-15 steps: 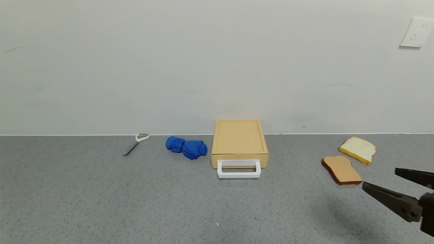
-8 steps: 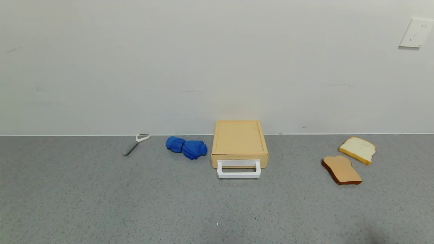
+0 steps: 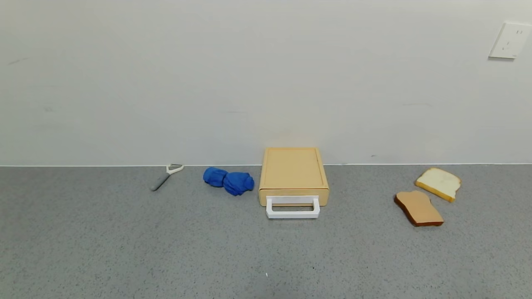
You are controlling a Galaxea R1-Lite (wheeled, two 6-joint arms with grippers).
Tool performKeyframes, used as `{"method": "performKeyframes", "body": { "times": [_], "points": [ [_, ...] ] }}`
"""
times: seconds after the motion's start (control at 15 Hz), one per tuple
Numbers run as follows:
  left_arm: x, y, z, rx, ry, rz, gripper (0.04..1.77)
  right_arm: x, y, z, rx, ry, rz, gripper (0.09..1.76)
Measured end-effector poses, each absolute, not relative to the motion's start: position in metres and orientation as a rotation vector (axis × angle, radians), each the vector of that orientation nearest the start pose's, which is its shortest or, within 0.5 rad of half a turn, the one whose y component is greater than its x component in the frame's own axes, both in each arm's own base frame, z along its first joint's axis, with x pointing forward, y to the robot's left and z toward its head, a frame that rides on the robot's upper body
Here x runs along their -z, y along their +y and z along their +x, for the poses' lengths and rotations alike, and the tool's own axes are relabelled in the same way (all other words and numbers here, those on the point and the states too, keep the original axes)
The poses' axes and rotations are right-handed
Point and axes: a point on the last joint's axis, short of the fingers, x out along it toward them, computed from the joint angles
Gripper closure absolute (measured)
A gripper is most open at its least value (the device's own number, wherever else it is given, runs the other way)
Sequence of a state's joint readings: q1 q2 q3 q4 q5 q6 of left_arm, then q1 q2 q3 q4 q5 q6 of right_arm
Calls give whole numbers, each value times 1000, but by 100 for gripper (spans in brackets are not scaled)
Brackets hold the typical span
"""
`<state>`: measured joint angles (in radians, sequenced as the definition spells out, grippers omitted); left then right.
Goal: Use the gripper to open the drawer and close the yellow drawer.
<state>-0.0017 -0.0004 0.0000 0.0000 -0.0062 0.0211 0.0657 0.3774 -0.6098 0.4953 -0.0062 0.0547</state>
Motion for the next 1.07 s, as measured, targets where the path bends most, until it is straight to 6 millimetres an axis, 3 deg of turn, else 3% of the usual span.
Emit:
{"method": "performKeyframes", "body": {
  "times": [0.53,0.8,1.07],
  "points": [
    [-75,0,-23,8,-1,21,9,-146,1,-67,-46,90,-16,15],
    [-75,0,-23,8,-1,21,9,-136,0,-57,-24,-49,-20,15],
    [-75,0,-23,8,-1,21,9,-108,0,-37,-14,-63,-37,15]
  ]
}}
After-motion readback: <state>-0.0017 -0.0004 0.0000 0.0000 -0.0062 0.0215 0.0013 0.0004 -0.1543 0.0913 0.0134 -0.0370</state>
